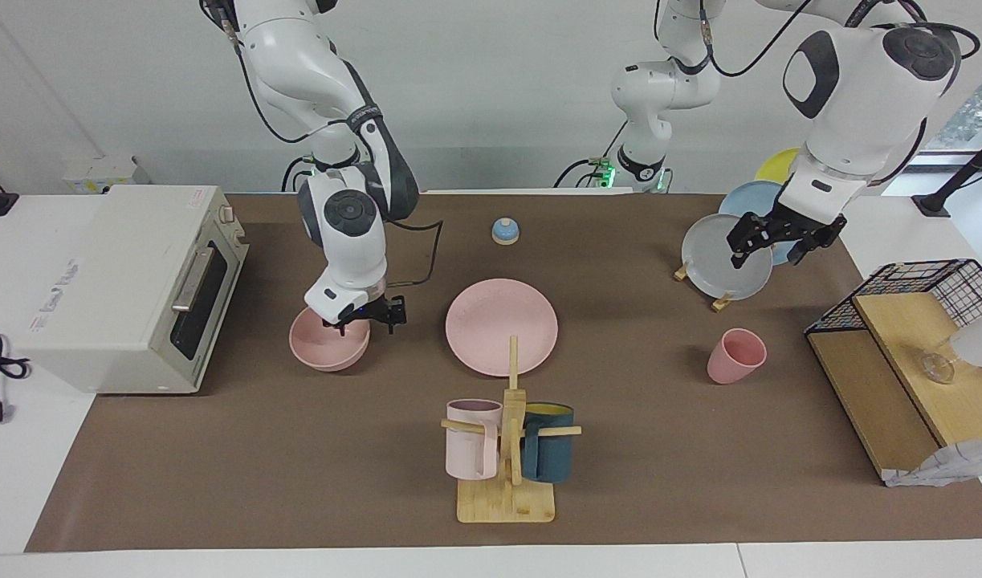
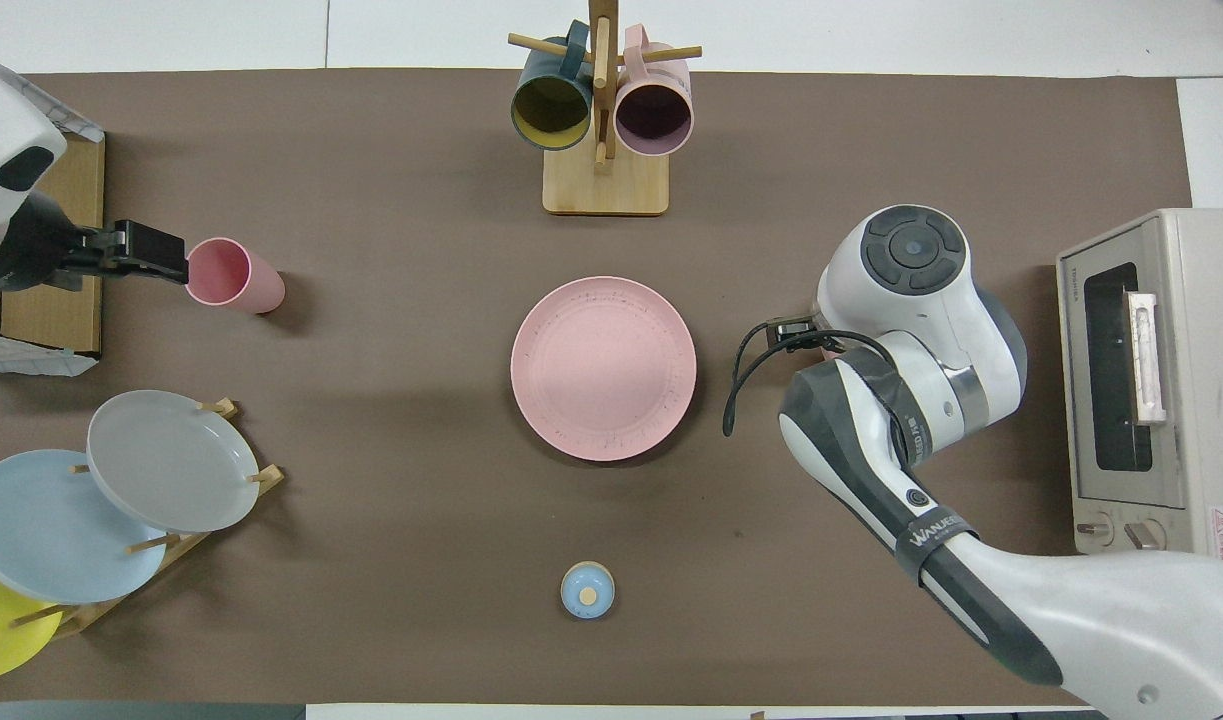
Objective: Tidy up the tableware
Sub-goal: 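Carry the pink bowl onto the pink plate with the right gripper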
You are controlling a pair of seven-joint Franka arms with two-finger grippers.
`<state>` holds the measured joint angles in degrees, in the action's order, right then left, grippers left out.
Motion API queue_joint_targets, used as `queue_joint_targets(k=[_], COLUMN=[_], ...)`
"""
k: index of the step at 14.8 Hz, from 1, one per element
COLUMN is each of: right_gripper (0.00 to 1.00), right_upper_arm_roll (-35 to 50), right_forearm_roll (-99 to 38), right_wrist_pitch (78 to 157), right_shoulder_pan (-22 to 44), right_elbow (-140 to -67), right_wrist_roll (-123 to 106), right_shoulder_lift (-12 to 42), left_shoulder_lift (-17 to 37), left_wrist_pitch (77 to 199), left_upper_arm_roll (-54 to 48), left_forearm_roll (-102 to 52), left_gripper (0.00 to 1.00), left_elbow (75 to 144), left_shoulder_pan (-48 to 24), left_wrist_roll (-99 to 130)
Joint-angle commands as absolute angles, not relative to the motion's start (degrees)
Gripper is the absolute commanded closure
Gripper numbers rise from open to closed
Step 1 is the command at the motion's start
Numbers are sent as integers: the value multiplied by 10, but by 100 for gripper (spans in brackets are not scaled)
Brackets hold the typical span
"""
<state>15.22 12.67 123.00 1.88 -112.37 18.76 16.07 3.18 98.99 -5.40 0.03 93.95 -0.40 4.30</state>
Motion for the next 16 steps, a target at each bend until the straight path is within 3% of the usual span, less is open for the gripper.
queue_joint_targets(k=[1, 2, 6, 10, 12, 16], right_gripper=[79, 100, 100, 100, 100, 100], right_upper_arm_roll=[156, 156, 157, 225, 259, 273], right_forearm_roll=[119, 119, 120, 127, 141, 205], right_wrist_pitch=[1248, 1242, 1196, 935, 859, 881], right_shoulder_pan=[7, 7, 10, 17, 35, 156], right_elbow=[-1151, -1150, -1112, -821, -741, -677], right_wrist_roll=[165, 165, 169, 196, 247, 370], right_shoulder_lift=[145, 147, 158, 264, 292, 318], left_shoulder_lift=[30, 30, 30, 30, 33, 112], left_wrist_pitch=[987, 987, 987, 990, 995, 1047], left_upper_arm_roll=[-56, -56, -56, -56, -56, -54], left_forearm_roll=[-9, -9, -10, -10, -13, -29], left_gripper=[0, 0, 0, 0, 0, 0], left_elbow=[935, 935, 935, 935, 935, 918], left_shoulder_pan=[1, 1, 1, 2, 2, 2], left_wrist_roll=[47, 47, 47, 47, 47, 48])
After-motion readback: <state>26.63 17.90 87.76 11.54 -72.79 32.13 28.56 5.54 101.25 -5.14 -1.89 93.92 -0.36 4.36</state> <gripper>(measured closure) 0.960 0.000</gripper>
